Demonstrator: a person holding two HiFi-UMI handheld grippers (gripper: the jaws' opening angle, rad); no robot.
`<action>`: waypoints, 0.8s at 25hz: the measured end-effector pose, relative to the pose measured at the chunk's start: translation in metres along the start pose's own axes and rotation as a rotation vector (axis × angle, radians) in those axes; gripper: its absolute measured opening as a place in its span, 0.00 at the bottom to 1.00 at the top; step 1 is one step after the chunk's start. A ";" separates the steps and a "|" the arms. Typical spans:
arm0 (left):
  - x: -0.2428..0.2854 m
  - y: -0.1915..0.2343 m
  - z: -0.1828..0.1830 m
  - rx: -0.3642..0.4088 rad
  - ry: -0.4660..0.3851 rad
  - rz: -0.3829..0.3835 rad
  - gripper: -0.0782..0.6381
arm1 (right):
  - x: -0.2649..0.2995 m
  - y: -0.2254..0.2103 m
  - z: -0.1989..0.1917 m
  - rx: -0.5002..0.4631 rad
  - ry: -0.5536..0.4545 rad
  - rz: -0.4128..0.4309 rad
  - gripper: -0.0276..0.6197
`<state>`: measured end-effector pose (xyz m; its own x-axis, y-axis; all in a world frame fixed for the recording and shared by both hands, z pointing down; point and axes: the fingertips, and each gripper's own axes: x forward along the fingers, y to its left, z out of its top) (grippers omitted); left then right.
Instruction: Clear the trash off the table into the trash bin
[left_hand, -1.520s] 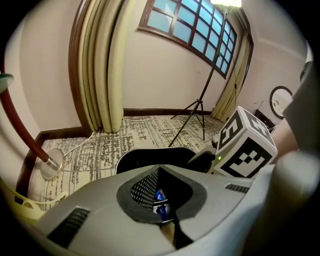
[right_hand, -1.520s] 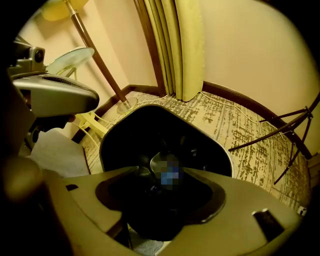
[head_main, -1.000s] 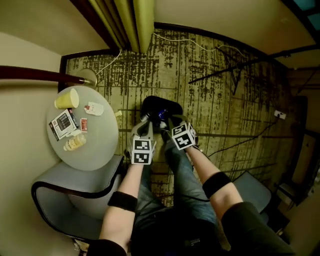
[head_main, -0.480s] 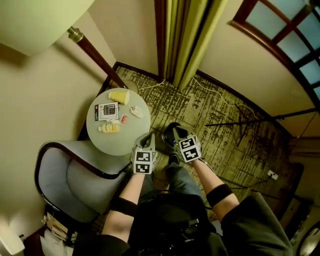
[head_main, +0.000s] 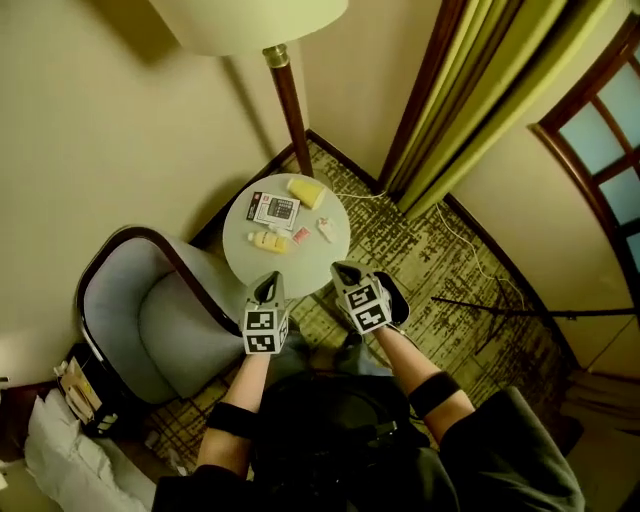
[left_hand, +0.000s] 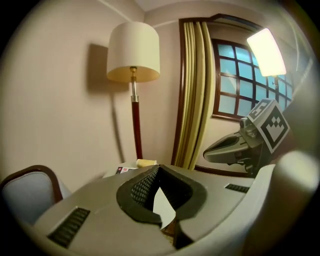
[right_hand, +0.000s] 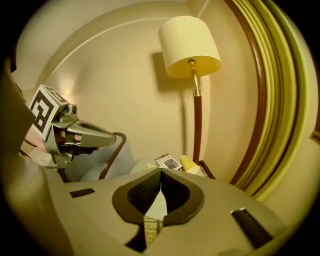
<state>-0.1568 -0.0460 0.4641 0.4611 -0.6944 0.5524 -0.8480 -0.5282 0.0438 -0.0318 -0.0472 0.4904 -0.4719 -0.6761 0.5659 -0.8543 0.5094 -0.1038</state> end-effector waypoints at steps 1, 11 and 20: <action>-0.008 0.012 -0.001 -0.009 -0.005 0.027 0.11 | 0.005 0.012 0.007 -0.018 -0.002 0.026 0.05; -0.067 0.091 -0.009 -0.102 -0.050 0.152 0.11 | 0.041 0.096 0.040 -0.149 0.013 0.171 0.05; -0.064 0.098 -0.021 -0.125 -0.033 0.149 0.11 | 0.055 0.101 0.035 -0.166 0.051 0.173 0.05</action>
<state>-0.2750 -0.0431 0.4509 0.3343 -0.7775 0.5327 -0.9325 -0.3547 0.0675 -0.1511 -0.0514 0.4825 -0.5928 -0.5459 0.5922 -0.7124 0.6983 -0.0694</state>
